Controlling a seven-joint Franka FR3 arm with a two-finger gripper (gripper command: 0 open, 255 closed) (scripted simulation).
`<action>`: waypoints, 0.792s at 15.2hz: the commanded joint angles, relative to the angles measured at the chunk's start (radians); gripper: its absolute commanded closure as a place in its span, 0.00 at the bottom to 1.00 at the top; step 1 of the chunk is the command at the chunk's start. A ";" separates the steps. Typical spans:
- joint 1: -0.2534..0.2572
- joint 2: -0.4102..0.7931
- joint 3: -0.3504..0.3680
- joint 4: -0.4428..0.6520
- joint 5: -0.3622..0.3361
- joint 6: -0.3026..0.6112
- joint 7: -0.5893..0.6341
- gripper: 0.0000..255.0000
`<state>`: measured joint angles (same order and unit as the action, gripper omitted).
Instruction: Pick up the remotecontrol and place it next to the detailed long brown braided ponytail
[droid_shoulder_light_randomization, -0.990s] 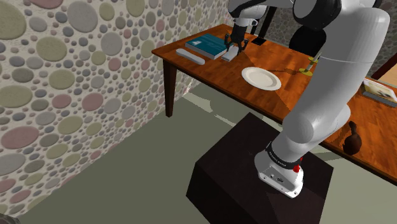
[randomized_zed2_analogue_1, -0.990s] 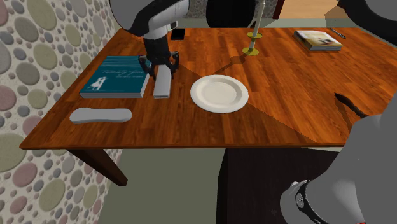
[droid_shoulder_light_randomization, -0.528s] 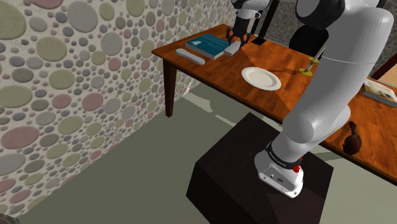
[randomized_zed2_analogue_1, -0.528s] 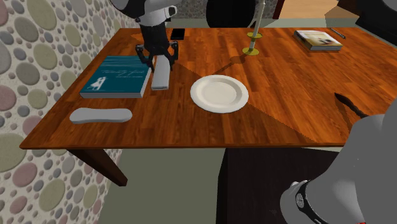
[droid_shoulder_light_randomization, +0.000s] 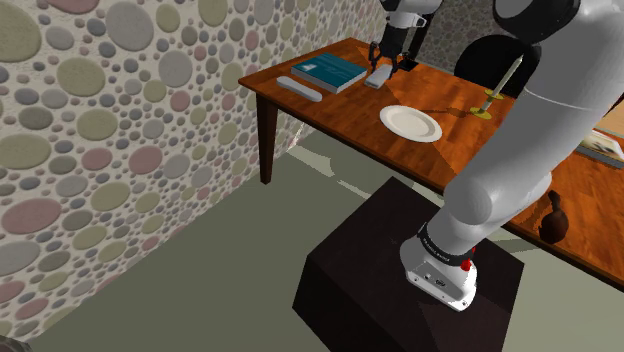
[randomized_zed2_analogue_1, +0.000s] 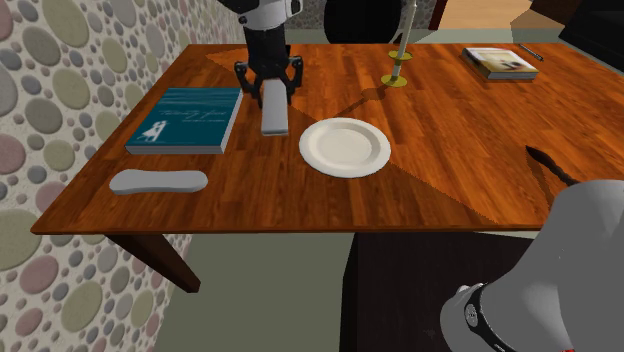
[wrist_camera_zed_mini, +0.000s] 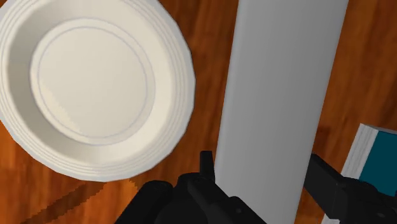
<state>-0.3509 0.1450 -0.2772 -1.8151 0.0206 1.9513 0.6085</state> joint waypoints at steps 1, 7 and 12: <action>-0.010 -0.067 -0.013 -0.083 -0.018 0.018 -0.019 1.00; -0.053 -0.243 -0.055 -0.284 -0.078 0.053 -0.078 1.00; -0.101 -0.378 -0.096 -0.417 -0.136 0.062 -0.133 1.00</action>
<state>-0.4392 -0.1936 -0.3639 -2.1906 -0.0985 2.0077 0.4870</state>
